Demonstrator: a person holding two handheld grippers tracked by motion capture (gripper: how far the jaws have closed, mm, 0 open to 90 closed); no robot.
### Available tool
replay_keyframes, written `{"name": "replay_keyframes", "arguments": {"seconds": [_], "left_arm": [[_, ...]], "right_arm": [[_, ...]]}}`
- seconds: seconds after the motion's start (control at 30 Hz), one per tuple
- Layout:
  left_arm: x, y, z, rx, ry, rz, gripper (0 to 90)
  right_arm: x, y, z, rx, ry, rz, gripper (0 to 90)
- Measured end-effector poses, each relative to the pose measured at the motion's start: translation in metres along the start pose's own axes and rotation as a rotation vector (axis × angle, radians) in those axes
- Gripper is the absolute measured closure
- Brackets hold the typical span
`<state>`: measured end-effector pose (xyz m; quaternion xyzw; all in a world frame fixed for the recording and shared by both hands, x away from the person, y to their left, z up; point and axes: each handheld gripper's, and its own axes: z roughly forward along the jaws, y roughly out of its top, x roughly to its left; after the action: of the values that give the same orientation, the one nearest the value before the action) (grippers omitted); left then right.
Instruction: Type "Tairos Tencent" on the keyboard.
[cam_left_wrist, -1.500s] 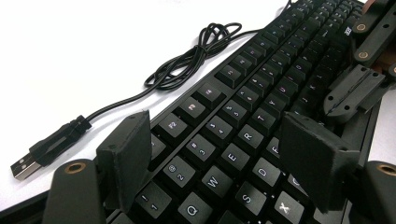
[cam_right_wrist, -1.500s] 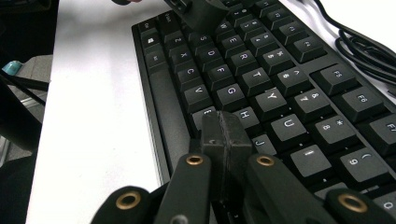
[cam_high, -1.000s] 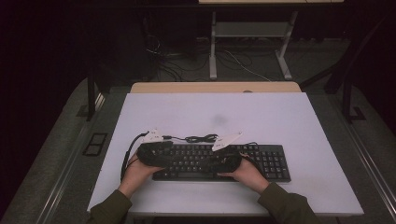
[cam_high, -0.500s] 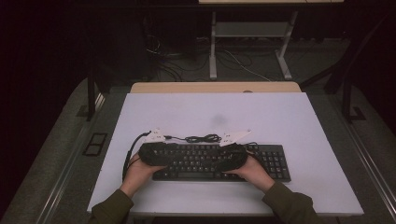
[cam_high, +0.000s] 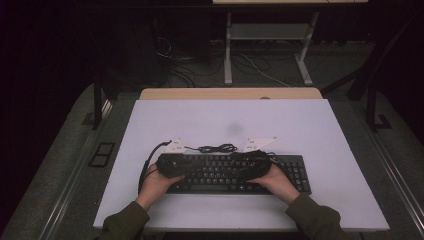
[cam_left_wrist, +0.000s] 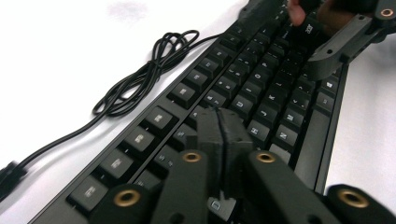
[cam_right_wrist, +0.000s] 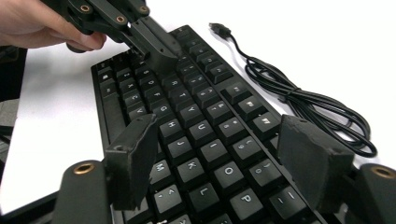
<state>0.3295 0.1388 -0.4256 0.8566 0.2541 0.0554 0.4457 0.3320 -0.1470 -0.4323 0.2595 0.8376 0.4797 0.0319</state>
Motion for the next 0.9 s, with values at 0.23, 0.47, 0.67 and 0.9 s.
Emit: {"name": "replay_keyframes", "arguments": {"seconds": [0.23,0.47,0.67,0.9], "left_arm": [[-0.002,0.001,0.008,0.026,-0.004,0.012,89.3],[-0.003,0.001,0.015,0.038,-0.007,0.016,89.2],[-0.003,0.001,0.018,0.05,-0.003,0.017,89.2],[-0.003,0.0,0.02,0.05,-0.005,0.013,89.2]], "right_arm": [[-0.004,-0.002,-0.002,-0.008,-0.017,0.006,22.3],[-0.006,-0.003,-0.002,-0.009,-0.025,0.008,20.0],[-0.006,-0.004,-0.002,-0.01,-0.023,0.008,19.7],[-0.006,-0.004,-0.002,-0.009,-0.024,0.009,19.7]]}}
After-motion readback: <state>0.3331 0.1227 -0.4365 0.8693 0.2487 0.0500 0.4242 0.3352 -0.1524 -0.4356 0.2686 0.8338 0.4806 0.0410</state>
